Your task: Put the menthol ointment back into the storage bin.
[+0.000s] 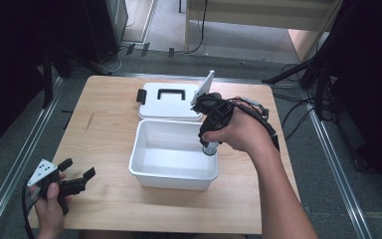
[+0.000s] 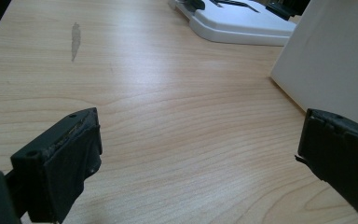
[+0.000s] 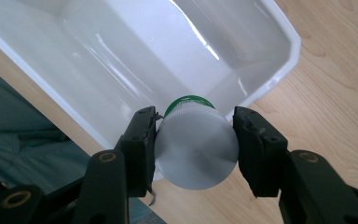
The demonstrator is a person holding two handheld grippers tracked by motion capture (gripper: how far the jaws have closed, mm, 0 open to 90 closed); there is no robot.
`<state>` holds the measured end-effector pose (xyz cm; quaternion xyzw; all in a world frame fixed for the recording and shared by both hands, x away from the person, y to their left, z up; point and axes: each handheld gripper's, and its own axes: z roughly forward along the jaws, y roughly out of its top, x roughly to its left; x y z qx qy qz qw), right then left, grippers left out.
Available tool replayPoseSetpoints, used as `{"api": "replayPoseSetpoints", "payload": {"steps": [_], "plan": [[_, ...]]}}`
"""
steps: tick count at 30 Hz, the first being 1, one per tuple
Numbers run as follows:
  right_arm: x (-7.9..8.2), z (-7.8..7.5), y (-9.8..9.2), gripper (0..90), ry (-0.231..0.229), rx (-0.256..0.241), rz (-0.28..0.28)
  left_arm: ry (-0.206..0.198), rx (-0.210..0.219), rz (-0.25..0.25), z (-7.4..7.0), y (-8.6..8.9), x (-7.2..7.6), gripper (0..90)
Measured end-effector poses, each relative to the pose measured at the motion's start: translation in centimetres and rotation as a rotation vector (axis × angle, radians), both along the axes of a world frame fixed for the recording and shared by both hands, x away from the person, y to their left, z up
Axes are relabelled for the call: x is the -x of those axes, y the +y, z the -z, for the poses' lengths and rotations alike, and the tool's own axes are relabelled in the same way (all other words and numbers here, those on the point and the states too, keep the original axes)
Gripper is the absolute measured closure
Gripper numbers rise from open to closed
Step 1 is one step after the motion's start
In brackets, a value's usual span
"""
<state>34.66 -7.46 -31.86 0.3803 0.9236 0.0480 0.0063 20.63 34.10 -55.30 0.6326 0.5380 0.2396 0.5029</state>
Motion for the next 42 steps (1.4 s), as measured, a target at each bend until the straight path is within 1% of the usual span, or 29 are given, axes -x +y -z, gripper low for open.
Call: {"api": "replayPoseSetpoints", "payload": {"steps": [3, 4, 8, 9, 12, 16, 17, 18, 21, 26, 37, 42], "plan": [[-0.1, 0.3, 0.4, 52.4, -0.001, 0.004, -0.002, 0.000, 0.000, 0.000, 0.0, 0.0, 0.0, 0.3], [-0.2, 0.6, 0.7, 52.4, 0.003, 0.010, -0.008, 0.001, -0.001, 0.001, 0.0, 0.0, 0.0, 0.3], [-0.4, 1.5, 1.0, 52.4, 0.008, 0.005, -0.017, 0.002, -0.002, 0.002, 0.0, 0.0, 0.0, 0.3], [-0.4, 1.5, 1.0, 52.4, 0.008, 0.005, -0.017, 0.002, -0.002, 0.002, 0.0, 0.0, 0.0, 0.3], [-0.6, 2.6, 1.1, 52.4, 0.021, -0.002, -0.015, 0.002, -0.003, 0.000, 0.0, 0.0, 0.0, 0.3], [-0.7, 3.7, 1.1, 52.4, 0.024, -0.011, -0.020, 0.002, -0.003, 0.000, 0.0, 0.0, 0.0, 0.3], [-0.7, 3.7, 1.1, 52.4, 0.024, -0.011, -0.020, 0.002, -0.003, 0.000, 0.0, 0.0, 0.0, 0.3], [-0.7, 4.2, 1.1, 52.4, 0.029, -0.011, -0.025, 0.002, -0.004, 0.000, 0.0, 0.0, 0.0, 0.3], [-0.8, 4.8, 1.2, 52.4, 0.029, -0.015, -0.029, 0.003, -0.005, 0.001, 0.0, 0.0, 0.0, 0.3], [-0.8, 5.8, 1.3, 52.4, 0.038, -0.010, -0.035, 0.002, -0.005, 0.001, 0.0, -0.1, 0.0, 0.3], [-0.8, 7.4, 1.5, 52.4, 0.040, -0.008, -0.051, 0.000, -0.006, 0.000, 0.0, -0.1, 0.0, 0.3], [-0.7, 8.5, 1.8, 52.4, 0.050, -0.006, -0.057, 0.002, -0.008, 0.002, 0.0, -0.1, 0.0, 0.3]]}}
